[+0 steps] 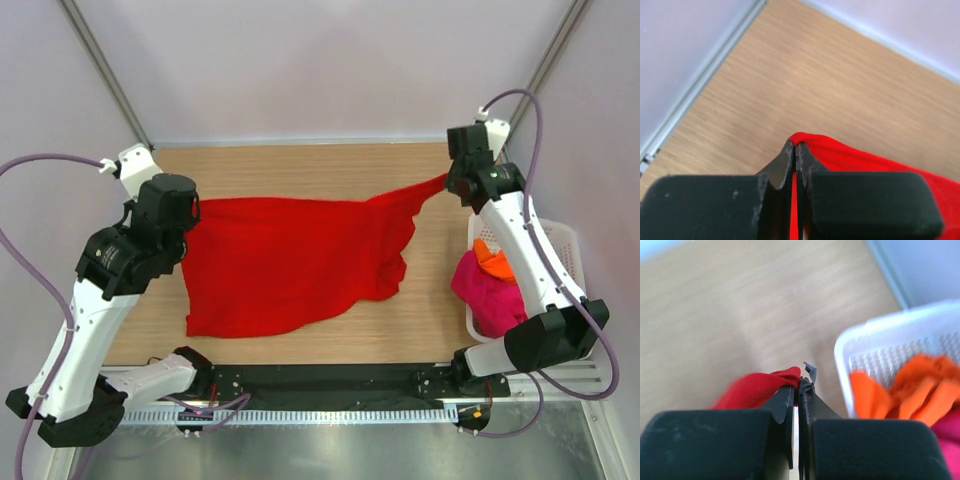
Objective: Fold and stack the t-shirts
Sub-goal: Flatten the tshirt out
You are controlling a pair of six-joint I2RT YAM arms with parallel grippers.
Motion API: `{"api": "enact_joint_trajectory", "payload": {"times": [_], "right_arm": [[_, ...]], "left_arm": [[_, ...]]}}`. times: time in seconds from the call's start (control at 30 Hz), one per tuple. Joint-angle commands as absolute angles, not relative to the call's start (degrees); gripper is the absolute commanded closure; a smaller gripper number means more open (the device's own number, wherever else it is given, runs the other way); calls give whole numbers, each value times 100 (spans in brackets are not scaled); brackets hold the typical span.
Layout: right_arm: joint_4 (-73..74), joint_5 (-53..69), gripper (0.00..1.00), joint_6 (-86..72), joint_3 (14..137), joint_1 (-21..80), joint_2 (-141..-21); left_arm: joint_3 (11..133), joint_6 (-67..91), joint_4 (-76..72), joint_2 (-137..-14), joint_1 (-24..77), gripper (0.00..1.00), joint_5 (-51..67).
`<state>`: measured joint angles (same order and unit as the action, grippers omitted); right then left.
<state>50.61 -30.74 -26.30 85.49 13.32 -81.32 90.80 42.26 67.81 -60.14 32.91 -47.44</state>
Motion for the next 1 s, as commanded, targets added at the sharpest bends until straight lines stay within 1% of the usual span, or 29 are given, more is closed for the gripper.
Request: {"api": "enact_joint_trajectory", "payload": {"times": [0.0,0.17,0.3,0.33,0.53,0.7,0.87,0.97], "right_arm": [[3878,-3613,99,-1715,9262,1046,-7762],[2693,-3033,99,-1433,9747,1019,-7463],[2312,-2550,99,-1284,10123,1019,-7243],[2277,-2331,99,-1248,10195,1011,-7199],[1908,-1723,99,-1037,10581,1011,-6645],[1696,-1521,99,-730,11056,1011,-6153],[1626,-1380,99,-615,11434,1011,-6099],[1591,-1415,99,-677,11531,1020,-6240]], "left_arm": [[9290,3535,5846,-5924,3024,100,-5511],[9422,2823,4590,-5827,2962,100,-5353],[9649,2234,3649,-5713,2962,99,-4818],[9746,2058,3404,-5713,2962,99,-4503],[10862,1819,3331,-5871,2962,99,-3316],[11662,1775,3410,-5827,2962,100,-2690],[12216,1784,3428,-5704,2971,99,-2531],[12243,1784,3454,-5713,2962,100,-2680]]}}
